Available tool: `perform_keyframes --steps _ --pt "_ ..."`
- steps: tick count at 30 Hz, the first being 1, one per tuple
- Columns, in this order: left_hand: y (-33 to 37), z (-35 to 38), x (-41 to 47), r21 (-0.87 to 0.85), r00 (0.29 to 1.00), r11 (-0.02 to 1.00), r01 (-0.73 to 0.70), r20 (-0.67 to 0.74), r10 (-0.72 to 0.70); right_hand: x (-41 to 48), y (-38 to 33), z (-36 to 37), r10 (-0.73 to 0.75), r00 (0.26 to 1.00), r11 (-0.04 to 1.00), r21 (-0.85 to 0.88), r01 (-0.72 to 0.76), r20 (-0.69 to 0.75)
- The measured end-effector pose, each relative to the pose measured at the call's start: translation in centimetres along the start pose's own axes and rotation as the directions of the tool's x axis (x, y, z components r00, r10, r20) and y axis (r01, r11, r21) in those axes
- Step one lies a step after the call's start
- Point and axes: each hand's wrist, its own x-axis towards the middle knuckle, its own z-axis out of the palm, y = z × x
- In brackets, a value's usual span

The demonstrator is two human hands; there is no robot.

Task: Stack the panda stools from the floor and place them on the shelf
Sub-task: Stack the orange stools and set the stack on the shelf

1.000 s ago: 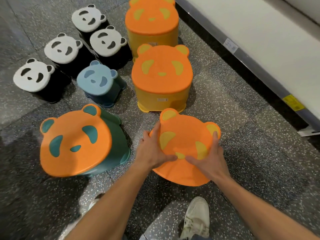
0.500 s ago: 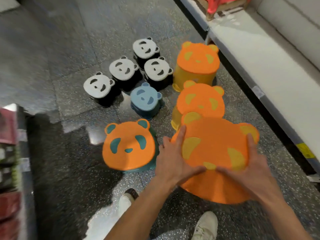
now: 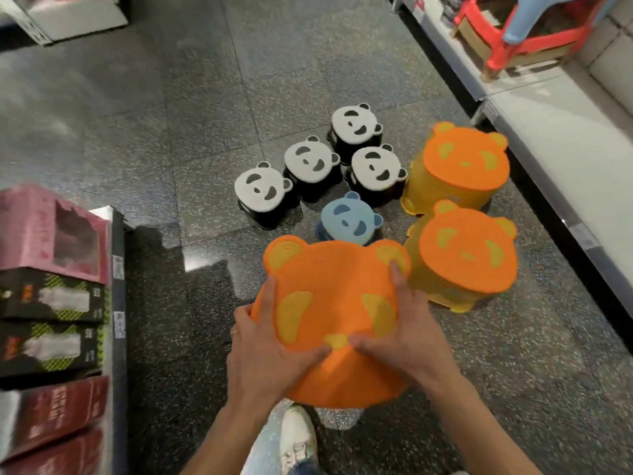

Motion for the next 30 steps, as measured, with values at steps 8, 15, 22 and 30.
perform_keyframes --steps 8,15,22,30 --pt "-7.6 5.1 6.7 -0.006 0.987 0.994 0.108 0.121 -0.106 7.8 0.7 8.6 0.105 0.992 0.985 -0.147 -0.094 0.067" --pt "-11.1 11.0 11.0 0.003 0.969 0.991 0.134 0.21 -0.132 13.0 5.0 13.4 0.126 0.985 0.982 -0.157 -0.107 0.115" --pt "-13.0 15.9 12.6 0.079 0.97 0.989 0.128 0.196 -0.141 16.0 8.6 16.2 0.092 0.986 0.989 -0.127 -0.075 0.139" --pt "-17.9 16.6 14.9 -0.293 0.975 0.956 0.03 0.22 0.037 17.2 14.0 16.3 0.004 0.996 0.964 0.263 -0.027 0.09"
